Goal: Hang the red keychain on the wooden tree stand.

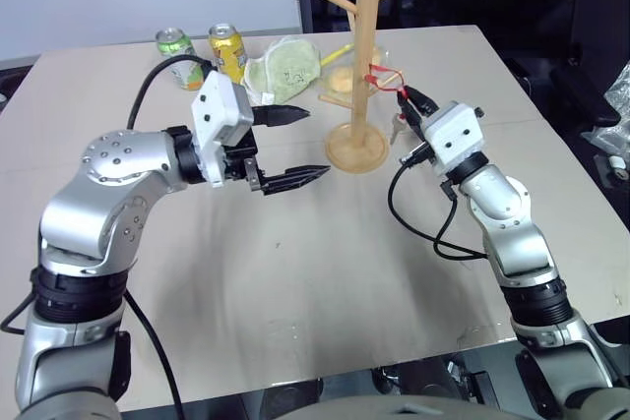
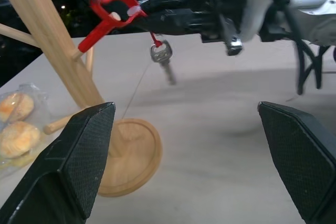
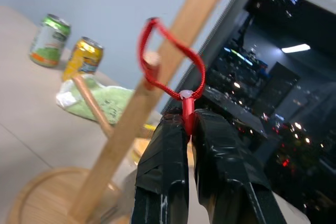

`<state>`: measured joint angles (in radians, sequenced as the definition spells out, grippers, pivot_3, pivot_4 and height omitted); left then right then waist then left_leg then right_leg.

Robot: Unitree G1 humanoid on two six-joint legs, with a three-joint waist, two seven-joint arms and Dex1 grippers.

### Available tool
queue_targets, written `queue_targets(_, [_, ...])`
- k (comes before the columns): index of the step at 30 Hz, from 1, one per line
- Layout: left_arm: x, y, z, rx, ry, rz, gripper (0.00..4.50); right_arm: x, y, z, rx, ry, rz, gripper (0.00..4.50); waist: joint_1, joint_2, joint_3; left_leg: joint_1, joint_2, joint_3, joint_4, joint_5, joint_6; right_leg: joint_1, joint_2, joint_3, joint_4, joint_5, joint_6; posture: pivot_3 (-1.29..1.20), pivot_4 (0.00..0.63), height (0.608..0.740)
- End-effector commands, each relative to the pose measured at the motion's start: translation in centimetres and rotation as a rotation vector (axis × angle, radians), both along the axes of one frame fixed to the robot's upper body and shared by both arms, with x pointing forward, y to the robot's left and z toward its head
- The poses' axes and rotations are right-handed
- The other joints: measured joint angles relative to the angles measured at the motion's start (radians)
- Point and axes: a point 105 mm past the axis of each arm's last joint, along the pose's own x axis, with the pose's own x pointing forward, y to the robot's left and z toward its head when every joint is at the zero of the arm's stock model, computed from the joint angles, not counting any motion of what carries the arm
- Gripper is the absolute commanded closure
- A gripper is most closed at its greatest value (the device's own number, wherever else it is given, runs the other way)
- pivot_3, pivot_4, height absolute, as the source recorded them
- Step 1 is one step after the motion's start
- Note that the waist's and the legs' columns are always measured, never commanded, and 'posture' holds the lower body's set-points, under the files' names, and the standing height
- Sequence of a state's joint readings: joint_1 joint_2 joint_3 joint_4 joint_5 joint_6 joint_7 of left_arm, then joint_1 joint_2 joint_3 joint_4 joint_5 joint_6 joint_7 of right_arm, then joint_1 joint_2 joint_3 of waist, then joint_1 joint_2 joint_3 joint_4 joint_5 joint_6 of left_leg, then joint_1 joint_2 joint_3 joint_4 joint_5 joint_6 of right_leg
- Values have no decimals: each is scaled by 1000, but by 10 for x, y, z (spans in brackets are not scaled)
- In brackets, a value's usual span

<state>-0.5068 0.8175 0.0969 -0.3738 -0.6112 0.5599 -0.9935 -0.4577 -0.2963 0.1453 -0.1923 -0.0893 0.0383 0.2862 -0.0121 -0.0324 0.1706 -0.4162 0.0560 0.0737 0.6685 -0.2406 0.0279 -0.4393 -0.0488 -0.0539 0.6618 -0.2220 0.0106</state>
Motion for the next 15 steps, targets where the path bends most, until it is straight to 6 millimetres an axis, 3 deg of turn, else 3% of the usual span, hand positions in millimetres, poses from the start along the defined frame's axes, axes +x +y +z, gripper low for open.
queue_targets(1, [-5,0,11,-11,-51,0,0,-1,6,10,-4,-20,37,4456,-1,0,0,0,0,0,0,0,0,0,0,0,0,0,0,0,150,740])
queue_targets(11, [-6,0,9,-20,-47,9,0,6,12,1,-9,103,85,4456,-1,0,0,1,0,0,0,0,0,0,0,0,1,0,0,0,150,740])
queue_targets(13, [-6,0,9,-21,-48,12,0,5,14,1,-5,117,104,3711,-1,0,0,1,0,0,0,0,0,0,0,0,1,0,0,0,150,740])
queue_targets(14, [-6,1,8,-21,-48,13,0,4,14,1,-5,122,114,3544,-1,0,0,1,0,0,0,0,0,0,0,0,1,0,0,0,150,740])
queue_targets(15, [-5,1,8,-21,-49,14,0,2,14,1,-6,127,123,3053,-1,0,0,1,0,0,0,0,0,0,0,0,1,0,0,0,150,740])
